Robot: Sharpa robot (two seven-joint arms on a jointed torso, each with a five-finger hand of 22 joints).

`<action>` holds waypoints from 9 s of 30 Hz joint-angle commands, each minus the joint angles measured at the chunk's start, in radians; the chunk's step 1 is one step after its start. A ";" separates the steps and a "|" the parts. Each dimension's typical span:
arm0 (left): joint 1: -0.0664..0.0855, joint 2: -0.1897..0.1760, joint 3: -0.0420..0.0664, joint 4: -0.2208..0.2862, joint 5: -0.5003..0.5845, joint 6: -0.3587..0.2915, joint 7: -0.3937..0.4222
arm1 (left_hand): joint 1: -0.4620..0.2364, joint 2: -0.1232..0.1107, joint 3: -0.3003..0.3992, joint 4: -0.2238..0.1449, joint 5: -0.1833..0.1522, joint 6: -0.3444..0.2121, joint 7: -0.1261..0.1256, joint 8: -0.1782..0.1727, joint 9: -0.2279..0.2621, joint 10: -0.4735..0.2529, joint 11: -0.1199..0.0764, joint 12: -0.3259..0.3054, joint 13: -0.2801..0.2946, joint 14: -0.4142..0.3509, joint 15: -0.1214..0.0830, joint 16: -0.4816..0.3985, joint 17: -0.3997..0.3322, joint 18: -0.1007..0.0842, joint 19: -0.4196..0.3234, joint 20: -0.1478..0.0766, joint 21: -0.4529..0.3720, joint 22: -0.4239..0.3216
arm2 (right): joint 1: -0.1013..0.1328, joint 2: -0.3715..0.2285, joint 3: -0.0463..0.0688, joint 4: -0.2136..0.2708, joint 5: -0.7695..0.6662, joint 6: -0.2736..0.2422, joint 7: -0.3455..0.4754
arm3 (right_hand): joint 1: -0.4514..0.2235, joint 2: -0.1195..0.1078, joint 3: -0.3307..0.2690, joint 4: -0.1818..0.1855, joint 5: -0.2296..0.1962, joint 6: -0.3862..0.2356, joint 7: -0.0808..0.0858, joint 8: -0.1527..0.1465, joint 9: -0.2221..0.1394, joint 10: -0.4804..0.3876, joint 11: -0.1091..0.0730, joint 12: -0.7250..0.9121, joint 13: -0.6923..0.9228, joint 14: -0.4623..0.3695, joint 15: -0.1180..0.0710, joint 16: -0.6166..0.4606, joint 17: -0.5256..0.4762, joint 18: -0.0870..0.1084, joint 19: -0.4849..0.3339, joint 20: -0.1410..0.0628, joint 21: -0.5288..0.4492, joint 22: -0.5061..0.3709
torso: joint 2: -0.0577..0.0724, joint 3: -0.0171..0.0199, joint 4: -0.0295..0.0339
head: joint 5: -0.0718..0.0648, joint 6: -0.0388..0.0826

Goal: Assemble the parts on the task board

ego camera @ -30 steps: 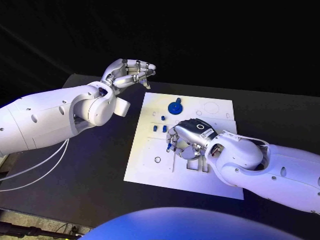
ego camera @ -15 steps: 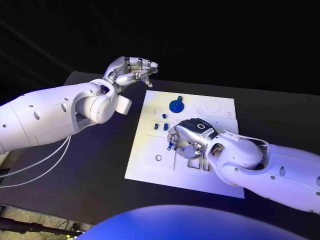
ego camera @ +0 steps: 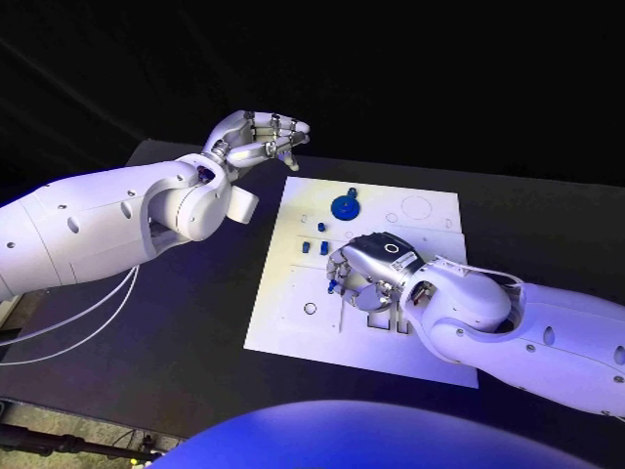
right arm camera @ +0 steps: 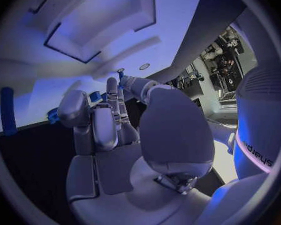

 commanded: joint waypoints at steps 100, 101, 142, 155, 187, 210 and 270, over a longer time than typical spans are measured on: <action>0.000 -0.003 -0.005 -0.007 -0.014 0.035 -0.024 | 0.007 0.006 -0.003 -0.003 0.006 -0.013 0.001 -0.004 -0.001 -0.014 0.000 0.003 -0.004 -0.006 -0.001 -0.006 -0.001 0.013 -0.006 0.005 -0.008 -0.003 | 0.116 -0.207 0.003 -0.009 0.164 0.145 0.001 | 0.238 0.090 -0.462 0.185 0.006 -0.015 0.040 -0.213 -0.102 -0.178 0.047 -0.021 -0.055 0.007 0.029 -0.012 -0.047 0.009 0.006 0.031 -0.157 -0.036 | 0.001 -0.0009 0.0011 | -0.072 0.039; 0.000 -0.003 -0.005 -0.007 -0.014 0.035 -0.024 | 0.007 0.006 -0.003 -0.003 0.006 -0.013 0.001 -0.004 -0.001 -0.014 0.000 0.003 -0.004 -0.006 -0.001 -0.006 -0.001 0.013 -0.006 0.005 -0.008 -0.003 | 0.115 -0.205 0.002 -0.009 0.165 0.144 0.002 | 0.232 0.086 -0.448 0.185 0.006 -0.009 0.039 -0.214 -0.104 -0.170 0.046 -0.026 -0.055 0.007 0.029 -0.012 -0.046 0.009 0.008 0.031 -0.154 -0.033 | 0.001 -0.0009 0.0005 | -0.072 0.038; 0.000 -0.002 -0.005 -0.012 -0.015 0.034 -0.027 | 0.017 0.014 0.003 -0.011 0.006 -0.013 0.001 -0.002 -0.001 -0.015 -0.001 0.006 -0.006 -0.006 -0.002 -0.008 -0.001 0.014 -0.004 0.004 -0.006 -0.002 | 0.112 -0.218 0.003 0.027 0.212 0.027 -0.017 | 0.169 0.040 -0.056 -0.003 0.000 0.081 0.007 -0.094 -0.021 0.056 0.000 -0.069 -0.029 0.032 -0.009 0.070 0.050 -0.026 0.076 -0.004 0.055 0.114 | -0.001 -0.0006 0.0011 | -0.079 0.037; 0.000 0.004 -0.005 -0.017 -0.015 0.032 -0.027 | 0.019 0.014 0.004 -0.012 0.006 -0.013 0.001 -0.002 -0.001 -0.015 -0.001 0.007 -0.006 -0.007 -0.002 -0.008 -0.001 0.014 -0.004 0.004 -0.006 -0.002 | 0.164 -0.260 0.010 0.124 0.250 0.015 -0.022 | 0.160 0.039 -0.043 -0.024 0.000 0.078 0.006 -0.086 -0.013 0.063 -0.001 -0.070 -0.024 0.032 -0.011 0.071 0.050 -0.026 0.077 -0.005 0.060 0.120 | -0.002 -0.0009 -0.0001 | -0.084 0.044; 0.000 0.027 -0.006 -0.035 -0.017 0.043 -0.027 | 0.019 0.016 0.005 -0.014 0.006 -0.014 0.002 -0.001 -0.001 -0.016 0.000 0.008 -0.008 -0.007 -0.002 -0.009 -0.001 0.013 -0.004 0.003 -0.004 0.000 | 0.024 0.033 0.001 0.077 0.181 0.002 0.037 | 0.141 0.042 -0.020 -0.055 -0.001 0.060 0.012 -0.083 -0.004 0.056 0.004 -0.082 -0.019 0.027 -0.008 0.061 0.032 -0.021 0.063 -0.005 0.034 0.115 | 0.000 -0.0007 -0.0026 | -0.021 0.038; 0.000 0.032 -0.007 -0.041 -0.024 0.045 -0.027 | 0.018 0.016 0.005 -0.014 0.005 -0.016 0.003 -0.002 -0.001 -0.018 0.000 0.009 -0.008 -0.007 -0.001 -0.010 -0.001 0.013 -0.005 0.003 -0.003 0.000 | -0.013 0.061 -0.006 0.035 0.149 0.044 0.012 | 0.137 0.044 -0.016 -0.061 -0.001 0.056 0.012 -0.083 -0.002 0.055 0.005 -0.084 -0.018 0.027 -0.007 0.060 0.031 -0.020 0.061 -0.004 0.031 0.115 | 0.000 -0.0001 -0.0039 | -0.005 0.026; 0.000 0.025 -0.007 -0.035 -0.026 0.043 -0.032 | 0.017 0.015 0.005 -0.014 0.005 -0.018 0.003 -0.002 -0.001 -0.019 0.001 0.009 -0.009 -0.007 -0.001 -0.011 -0.001 0.013 -0.006 0.004 -0.003 0.001 | -0.020 0.077 -0.017 0.016 0.089 0.047 0.032 | 0.025 -0.034 -0.101 -0.074 -0.006 -0.088 0.036 -0.133 -0.009 -0.137 0.046 -0.089 -0.025 -0.009 0.029 -0.002 -0.069 0.007 -0.011 0.030 -0.141 0.052 | -0.001 -0.0002 -0.0043 | -0.001 0.011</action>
